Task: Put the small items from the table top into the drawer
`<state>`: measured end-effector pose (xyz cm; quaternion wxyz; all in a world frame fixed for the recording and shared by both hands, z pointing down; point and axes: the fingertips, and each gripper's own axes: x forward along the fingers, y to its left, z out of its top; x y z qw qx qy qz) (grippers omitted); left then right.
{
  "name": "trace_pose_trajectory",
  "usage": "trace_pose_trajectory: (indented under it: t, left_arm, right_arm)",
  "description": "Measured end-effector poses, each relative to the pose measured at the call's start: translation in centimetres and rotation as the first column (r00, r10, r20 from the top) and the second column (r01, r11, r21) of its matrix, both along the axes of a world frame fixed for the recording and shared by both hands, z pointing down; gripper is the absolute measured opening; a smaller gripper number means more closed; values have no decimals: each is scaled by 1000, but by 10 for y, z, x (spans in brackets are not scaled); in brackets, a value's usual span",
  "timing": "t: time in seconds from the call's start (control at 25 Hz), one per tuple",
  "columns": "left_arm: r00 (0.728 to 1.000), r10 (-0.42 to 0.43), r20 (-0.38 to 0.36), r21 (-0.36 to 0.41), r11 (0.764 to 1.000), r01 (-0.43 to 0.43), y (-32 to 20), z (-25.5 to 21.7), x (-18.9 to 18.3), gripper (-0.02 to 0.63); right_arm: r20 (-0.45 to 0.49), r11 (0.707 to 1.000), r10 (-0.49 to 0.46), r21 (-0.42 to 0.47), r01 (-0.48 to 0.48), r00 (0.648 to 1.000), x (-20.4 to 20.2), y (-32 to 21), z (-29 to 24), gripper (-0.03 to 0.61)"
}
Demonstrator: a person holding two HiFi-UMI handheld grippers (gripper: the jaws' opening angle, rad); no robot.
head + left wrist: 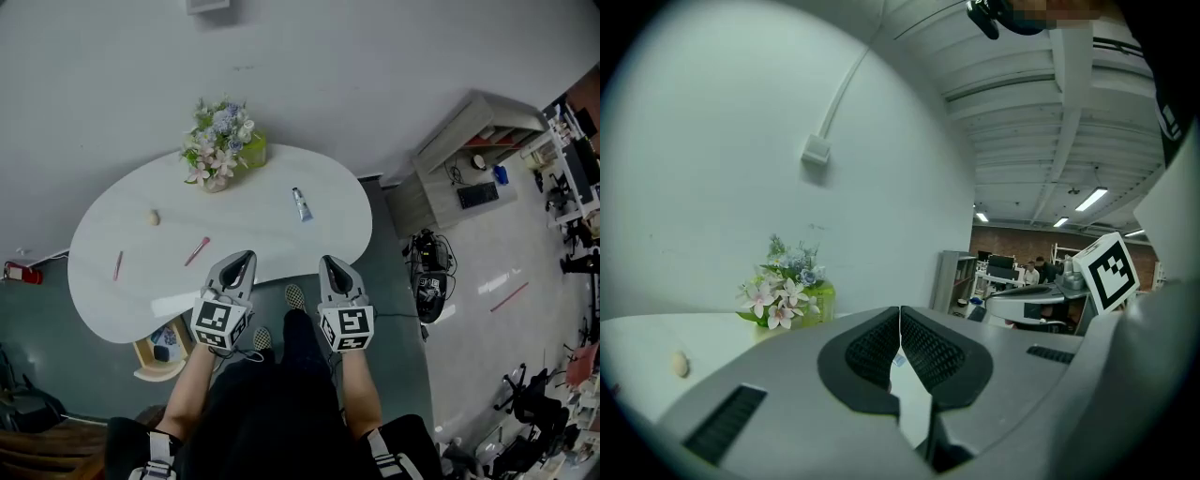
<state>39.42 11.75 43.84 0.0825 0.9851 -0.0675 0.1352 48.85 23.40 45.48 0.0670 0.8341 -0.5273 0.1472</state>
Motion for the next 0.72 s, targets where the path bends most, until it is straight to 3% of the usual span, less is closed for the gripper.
trace_pose_trajectory:
  t: [0.36, 0.72]
  left_arm:
    - [994, -101, 45, -22, 995, 102, -34, 31, 76, 20]
    - [970, -178, 163, -95, 976, 195, -54, 93, 99, 20]
  right_arm:
    - [66, 993, -108, -44, 112, 992, 88, -46, 42, 32]
    - [170, 966, -200, -129, 223, 965, 122, -82, 103, 32]
